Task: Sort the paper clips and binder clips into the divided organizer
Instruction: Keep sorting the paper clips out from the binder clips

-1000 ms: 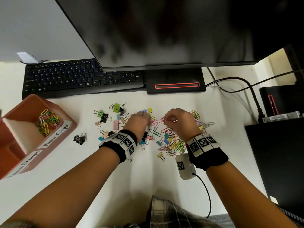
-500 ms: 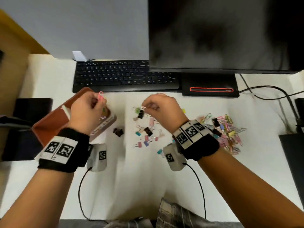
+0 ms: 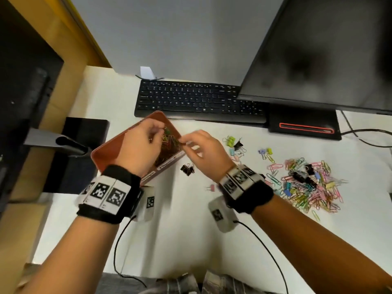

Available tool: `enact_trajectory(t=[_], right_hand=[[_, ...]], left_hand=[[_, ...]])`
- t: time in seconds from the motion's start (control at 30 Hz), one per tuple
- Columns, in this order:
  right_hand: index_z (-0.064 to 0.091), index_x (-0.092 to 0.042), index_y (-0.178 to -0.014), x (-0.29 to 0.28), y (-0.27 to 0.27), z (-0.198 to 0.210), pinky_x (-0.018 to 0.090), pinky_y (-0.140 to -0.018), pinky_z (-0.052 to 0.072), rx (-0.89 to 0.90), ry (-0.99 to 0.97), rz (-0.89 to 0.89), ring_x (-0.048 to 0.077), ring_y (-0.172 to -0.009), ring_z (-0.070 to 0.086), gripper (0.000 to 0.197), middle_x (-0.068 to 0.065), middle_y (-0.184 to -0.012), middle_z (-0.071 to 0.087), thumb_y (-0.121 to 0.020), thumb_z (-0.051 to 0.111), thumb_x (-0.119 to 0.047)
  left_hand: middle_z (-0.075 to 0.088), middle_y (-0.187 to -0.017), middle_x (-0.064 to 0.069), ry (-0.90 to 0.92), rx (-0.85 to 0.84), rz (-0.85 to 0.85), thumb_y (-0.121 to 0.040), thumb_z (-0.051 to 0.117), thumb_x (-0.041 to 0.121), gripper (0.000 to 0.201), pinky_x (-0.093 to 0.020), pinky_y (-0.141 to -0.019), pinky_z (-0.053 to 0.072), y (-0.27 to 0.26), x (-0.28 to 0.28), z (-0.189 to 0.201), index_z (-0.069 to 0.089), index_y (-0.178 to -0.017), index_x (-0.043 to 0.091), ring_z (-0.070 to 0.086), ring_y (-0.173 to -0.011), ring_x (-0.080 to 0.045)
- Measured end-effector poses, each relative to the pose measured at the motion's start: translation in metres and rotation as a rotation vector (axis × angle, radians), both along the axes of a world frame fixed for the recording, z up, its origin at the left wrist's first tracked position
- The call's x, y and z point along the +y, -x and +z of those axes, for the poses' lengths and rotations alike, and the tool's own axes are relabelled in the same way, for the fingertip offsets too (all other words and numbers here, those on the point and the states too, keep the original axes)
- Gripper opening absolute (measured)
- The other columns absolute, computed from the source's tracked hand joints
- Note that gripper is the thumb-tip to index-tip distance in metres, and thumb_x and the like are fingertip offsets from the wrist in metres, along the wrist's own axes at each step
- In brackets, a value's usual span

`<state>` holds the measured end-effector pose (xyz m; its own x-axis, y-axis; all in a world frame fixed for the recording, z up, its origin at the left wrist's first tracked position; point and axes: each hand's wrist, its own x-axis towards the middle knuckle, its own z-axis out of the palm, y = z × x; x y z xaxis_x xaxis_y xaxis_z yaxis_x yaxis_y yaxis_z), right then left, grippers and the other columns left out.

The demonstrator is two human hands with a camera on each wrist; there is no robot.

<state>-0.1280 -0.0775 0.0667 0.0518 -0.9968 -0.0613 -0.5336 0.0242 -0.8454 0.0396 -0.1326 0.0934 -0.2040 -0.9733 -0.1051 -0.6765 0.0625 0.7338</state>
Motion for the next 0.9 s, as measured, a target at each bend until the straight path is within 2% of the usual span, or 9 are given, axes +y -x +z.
enact_trajectory(t=[0.13,0.2,0.3,0.37,0.47,0.57,0.7,0.8,0.9], right_hand=[[0.065,-0.024,-0.105,0.068,0.087,-0.023,0.019,-0.070,0.047,0.164,-0.097,-0.186,0.002,-0.075,0.055,0.021,-0.010,-0.094,0.058,-0.087,0.061,-0.014],[0.064,-0.025,-0.104,0.102,0.132,-0.032,0.023,-0.067,0.047,0.168,-0.199,-0.329,0.005,-0.073,0.057,0.023,-0.007,-0.091,0.061,-0.086,0.060,-0.010],[0.064,-0.024,-0.105,0.140,0.184,-0.037,0.022,-0.070,0.048,0.188,-0.316,-0.489,0.010,-0.076,0.061,0.023,-0.004,-0.091,0.065,-0.088,0.058,-0.010],[0.065,-0.021,-0.105,0.151,0.209,-0.038,0.024,-0.073,0.046,0.214,-0.312,-0.578,0.015,-0.082,0.062,0.020,-0.003,-0.092,0.065,-0.089,0.057,-0.011],[0.065,-0.013,-0.108,0.146,0.240,-0.039,0.024,-0.084,0.044,0.263,-0.224,-0.611,0.021,-0.096,0.061,0.026,0.007,-0.107,0.065,-0.087,0.054,-0.003],[0.064,-0.013,-0.112,0.127,0.267,-0.042,0.028,-0.097,0.042,0.315,-0.206,-0.530,0.021,-0.109,0.056,0.030,0.008,-0.118,0.062,-0.085,0.056,-0.002],[0.062,-0.019,-0.117,0.095,0.288,-0.054,0.031,-0.108,0.032,0.418,-0.325,-0.208,0.022,-0.124,0.045,0.041,0.006,-0.130,0.052,-0.081,0.056,0.000],[0.063,-0.023,-0.116,0.082,0.292,-0.061,0.035,-0.107,0.032,0.484,-0.406,0.036,0.023,-0.123,0.039,0.041,0.004,-0.133,0.045,-0.081,0.058,-0.002],[0.065,-0.023,-0.111,0.078,0.292,-0.064,0.035,-0.095,0.039,0.471,-0.383,0.143,0.019,-0.107,0.039,0.034,0.002,-0.123,0.046,-0.080,0.062,-0.008]], left_hand=[[0.065,-0.088,0.006,-0.050,0.033,-0.226,-0.089,0.056,0.015,0.016,-0.014,-0.065,0.042,0.049,0.032,-0.012,0.062,-0.103,0.019,0.058,-0.072,-0.003],[0.065,-0.091,0.005,-0.105,0.046,-0.327,-0.089,0.055,0.015,0.017,-0.013,-0.060,0.043,0.083,0.047,-0.020,0.061,-0.105,0.019,0.058,-0.069,-0.003],[0.062,-0.100,-0.001,-0.226,0.051,-0.438,-0.088,0.056,0.016,0.021,-0.016,-0.054,0.046,0.136,0.064,-0.033,0.058,-0.109,0.018,0.059,-0.070,-0.009],[0.060,-0.109,-0.004,-0.235,0.000,-0.514,-0.087,0.058,0.016,0.026,-0.016,-0.067,0.046,0.171,0.069,-0.044,0.057,-0.113,0.016,0.061,-0.084,-0.013],[0.053,-0.124,-0.010,-0.252,-0.125,-0.600,-0.084,0.062,0.019,0.040,-0.026,-0.090,0.045,0.215,0.071,-0.061,0.053,-0.123,0.014,0.058,-0.104,-0.022],[0.044,-0.132,-0.012,-0.272,-0.291,-0.668,-0.080,0.067,0.023,0.056,-0.034,-0.099,0.042,0.246,0.076,-0.076,0.045,-0.130,0.012,0.053,-0.112,-0.028],[0.036,-0.135,-0.010,-0.263,-0.415,-0.708,-0.073,0.075,0.027,0.072,-0.036,-0.103,0.039,0.266,0.080,-0.088,0.039,-0.132,0.012,0.044,-0.121,-0.030],[0.036,-0.132,-0.007,-0.240,-0.461,-0.693,-0.071,0.076,0.028,0.070,-0.037,-0.100,0.041,0.277,0.082,-0.092,0.041,-0.129,0.012,0.042,-0.119,-0.029],[0.040,-0.124,-0.004,-0.201,-0.463,-0.732,-0.070,0.075,0.020,0.061,-0.038,-0.095,0.045,0.284,0.082,-0.095,0.046,-0.124,0.016,0.044,-0.113,-0.027]])
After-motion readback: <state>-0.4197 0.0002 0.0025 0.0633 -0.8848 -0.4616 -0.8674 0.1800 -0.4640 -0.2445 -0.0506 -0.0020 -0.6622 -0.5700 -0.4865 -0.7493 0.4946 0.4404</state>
